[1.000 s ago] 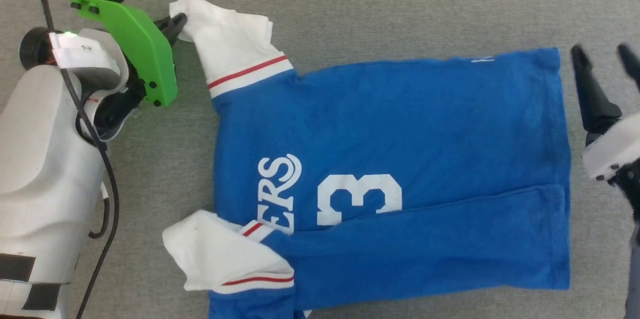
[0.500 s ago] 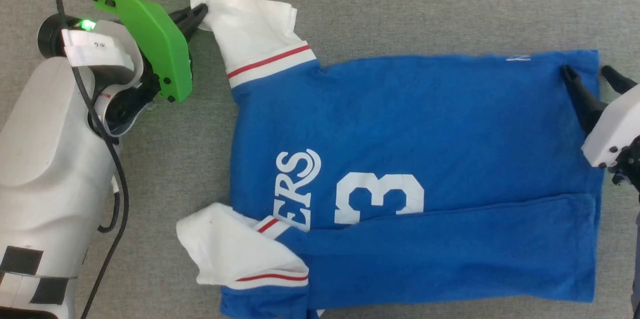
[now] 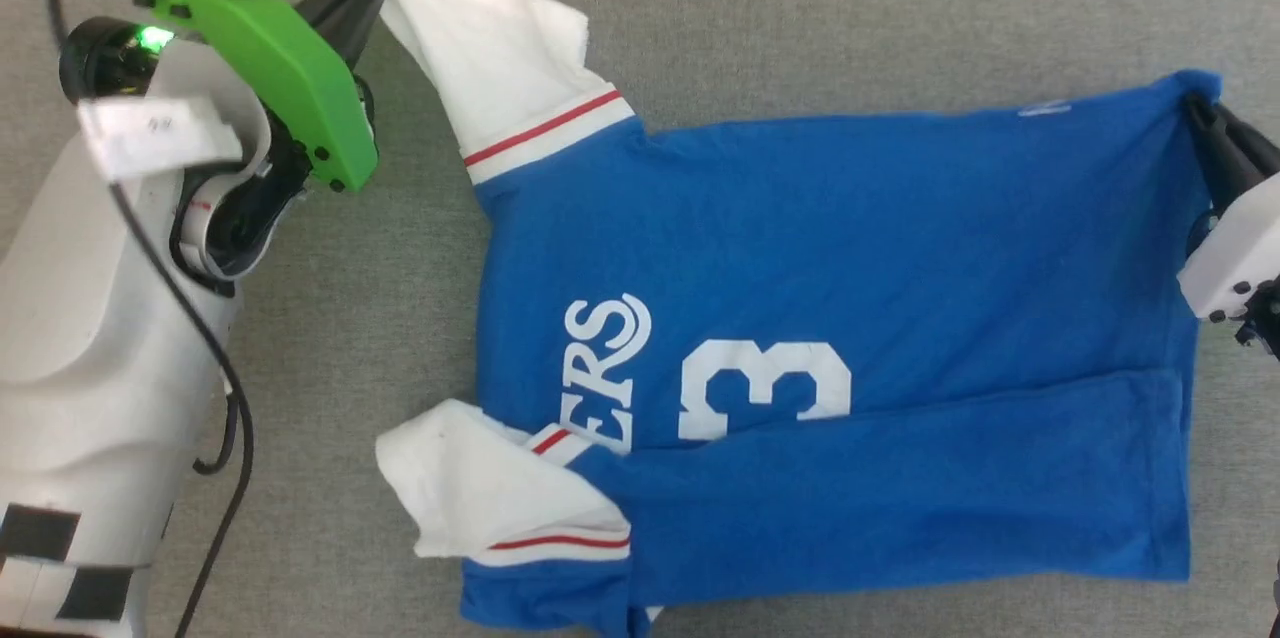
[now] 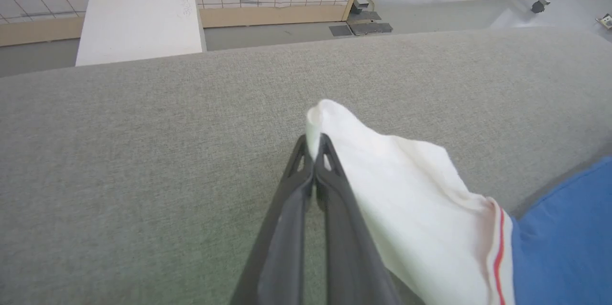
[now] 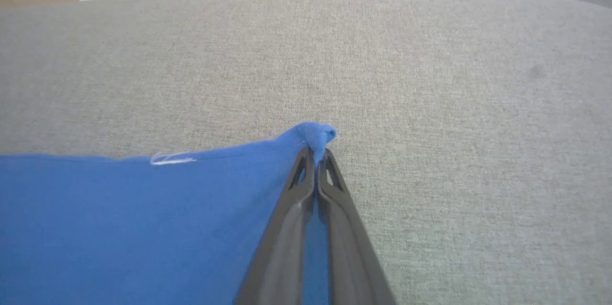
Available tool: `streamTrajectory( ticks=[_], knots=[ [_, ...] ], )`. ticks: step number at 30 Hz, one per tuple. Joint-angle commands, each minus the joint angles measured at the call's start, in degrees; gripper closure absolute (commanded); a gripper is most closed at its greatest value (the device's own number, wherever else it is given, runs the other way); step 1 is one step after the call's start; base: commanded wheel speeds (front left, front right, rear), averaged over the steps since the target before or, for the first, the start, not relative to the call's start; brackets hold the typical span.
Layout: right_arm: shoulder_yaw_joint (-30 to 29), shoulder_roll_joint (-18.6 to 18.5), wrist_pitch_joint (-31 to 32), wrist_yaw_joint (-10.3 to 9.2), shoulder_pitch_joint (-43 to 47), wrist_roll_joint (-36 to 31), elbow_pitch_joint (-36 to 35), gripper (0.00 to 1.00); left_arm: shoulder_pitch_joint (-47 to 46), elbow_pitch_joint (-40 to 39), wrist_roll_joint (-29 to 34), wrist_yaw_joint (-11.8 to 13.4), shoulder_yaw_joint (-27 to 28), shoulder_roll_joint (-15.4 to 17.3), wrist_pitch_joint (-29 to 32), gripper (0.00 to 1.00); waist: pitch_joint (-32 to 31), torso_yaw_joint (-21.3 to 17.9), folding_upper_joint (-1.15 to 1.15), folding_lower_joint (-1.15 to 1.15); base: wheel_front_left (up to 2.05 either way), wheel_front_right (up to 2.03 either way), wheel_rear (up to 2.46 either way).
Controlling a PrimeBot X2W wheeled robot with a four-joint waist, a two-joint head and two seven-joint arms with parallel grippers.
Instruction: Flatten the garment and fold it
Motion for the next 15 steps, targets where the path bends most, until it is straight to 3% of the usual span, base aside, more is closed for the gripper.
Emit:
streamTrajectory(
  ticks=[1,7,15],
  knots=[
    [0.1,-0.3,-1.5,-0.09,0.1,-0.3,0.0,1.0,1.5,-0.8,0.3,-0.2,0.4,0.7,-2.4,1.0,-2.4,0.0,0.0,0.0,0.0,0.0,0.0],
    [-1.0,0.1,-4.9,-0.09,3.9,0.5,-0.3,1.0,8.4,-5.4,-0.4,-0.2,0.7,2.0,-10.4,1.0,-8.0,0.6,0.0,0.0,0.0,0.0,0.0],
    [-4.2,2.1,-6.0,-0.09,13.8,1.9,-4.4,1.0,23.6,-16.2,-3.3,1.7,1.8,4.0,-13.6,1.0,-15.9,2.0,0.0,0.0,0.0,0.0,0.0]
  ],
)
